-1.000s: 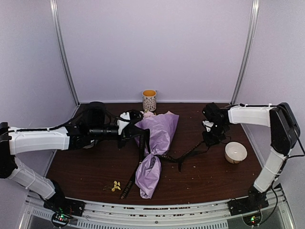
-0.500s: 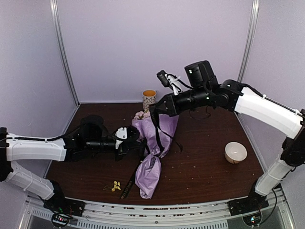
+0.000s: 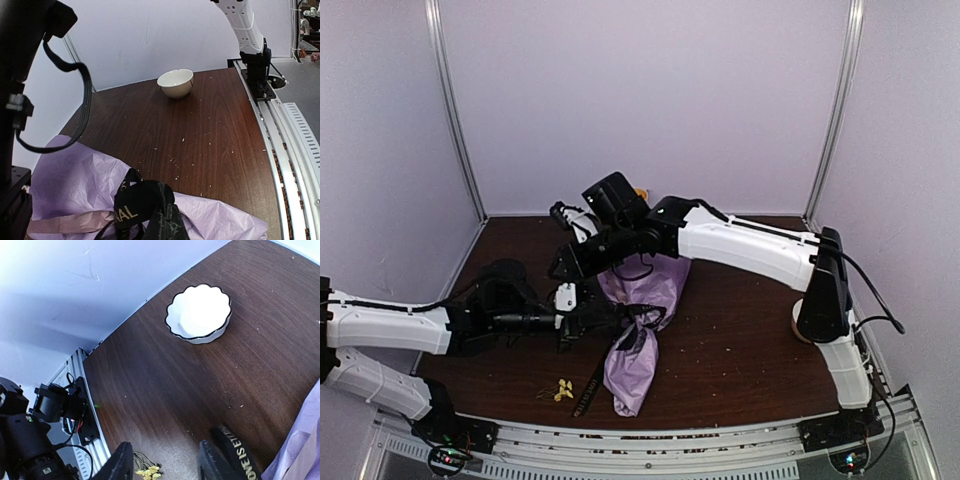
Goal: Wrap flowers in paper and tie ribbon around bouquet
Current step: Cross the half-tied ribbon over the folded bouquet.
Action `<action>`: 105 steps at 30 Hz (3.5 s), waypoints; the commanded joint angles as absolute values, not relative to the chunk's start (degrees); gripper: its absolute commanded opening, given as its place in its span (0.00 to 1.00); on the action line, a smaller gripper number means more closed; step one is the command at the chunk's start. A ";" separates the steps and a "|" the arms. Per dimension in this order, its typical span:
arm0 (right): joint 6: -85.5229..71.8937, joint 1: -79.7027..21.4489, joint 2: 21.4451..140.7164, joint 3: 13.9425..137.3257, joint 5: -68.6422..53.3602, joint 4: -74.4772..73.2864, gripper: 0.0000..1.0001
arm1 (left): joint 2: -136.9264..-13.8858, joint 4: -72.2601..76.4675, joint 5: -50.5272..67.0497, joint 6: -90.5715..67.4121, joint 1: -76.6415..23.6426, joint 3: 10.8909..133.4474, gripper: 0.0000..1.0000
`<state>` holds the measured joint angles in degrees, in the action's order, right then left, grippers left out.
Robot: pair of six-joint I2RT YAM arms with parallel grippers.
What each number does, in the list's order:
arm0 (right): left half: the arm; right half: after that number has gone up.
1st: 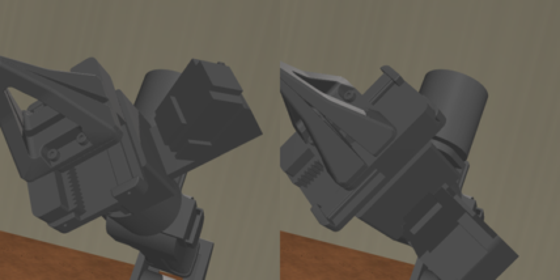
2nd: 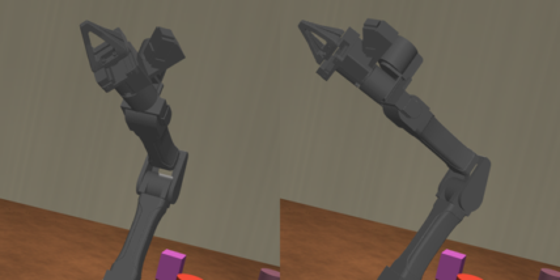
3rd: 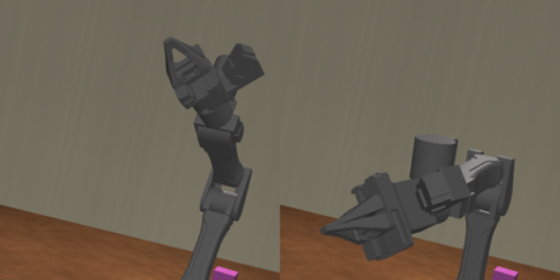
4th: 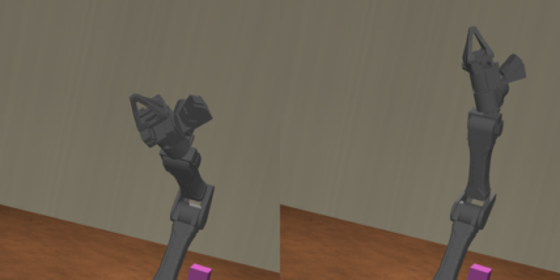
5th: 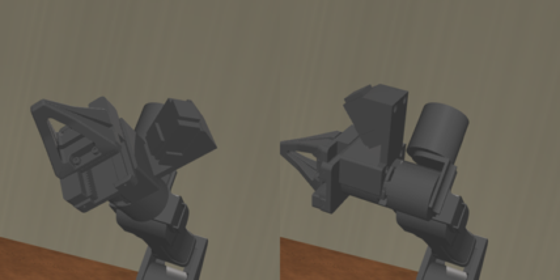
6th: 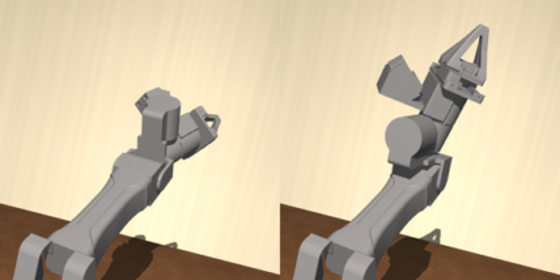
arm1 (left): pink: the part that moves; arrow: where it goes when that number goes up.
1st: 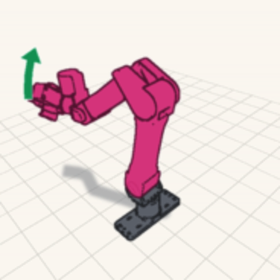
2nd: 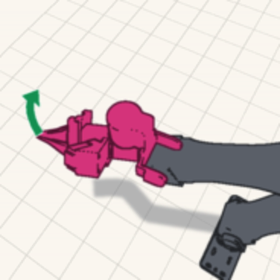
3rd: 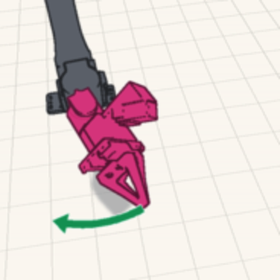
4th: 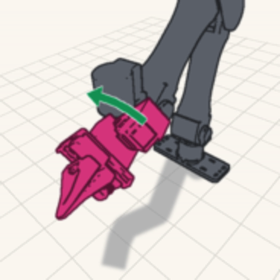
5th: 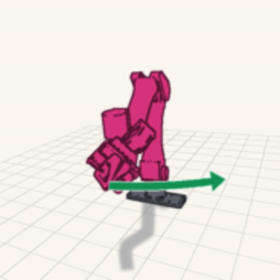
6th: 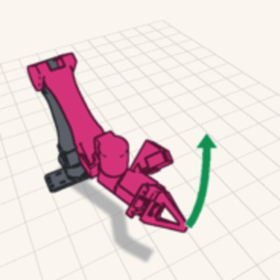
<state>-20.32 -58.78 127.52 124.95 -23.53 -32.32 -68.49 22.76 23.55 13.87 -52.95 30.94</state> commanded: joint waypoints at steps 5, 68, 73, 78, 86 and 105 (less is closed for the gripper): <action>-11.49 -56.79 116.05 117.74 -22.40 -35.61 0.53 | -68.65 30.11 21.34 10.52 -53.17 30.51 0.00; -10.50 -52.90 90.70 64.99 -32.38 -3.10 0.00 | -72.28 1.82 8.24 -3.09 -45.96 43.73 0.66; -10.42 -52.70 90.37 64.63 -31.64 -2.83 0.00 | -79.29 -2.87 6.79 -15.30 -35.34 43.18 0.66; -10.20 -52.65 91.03 65.29 -31.53 -4.37 0.00 | -89.42 -5.75 8.88 -15.64 -32.44 45.39 0.68; -10.08 -52.61 90.75 64.97 -31.56 -4.56 0.00 | -96.58 -3.84 10.67 -15.43 -32.48 47.92 0.64; -13.62 -46.26 93.09 68.73 -28.76 -6.75 0.00 | -51.43 2.91 6.44 5.34 -54.51 33.66 0.00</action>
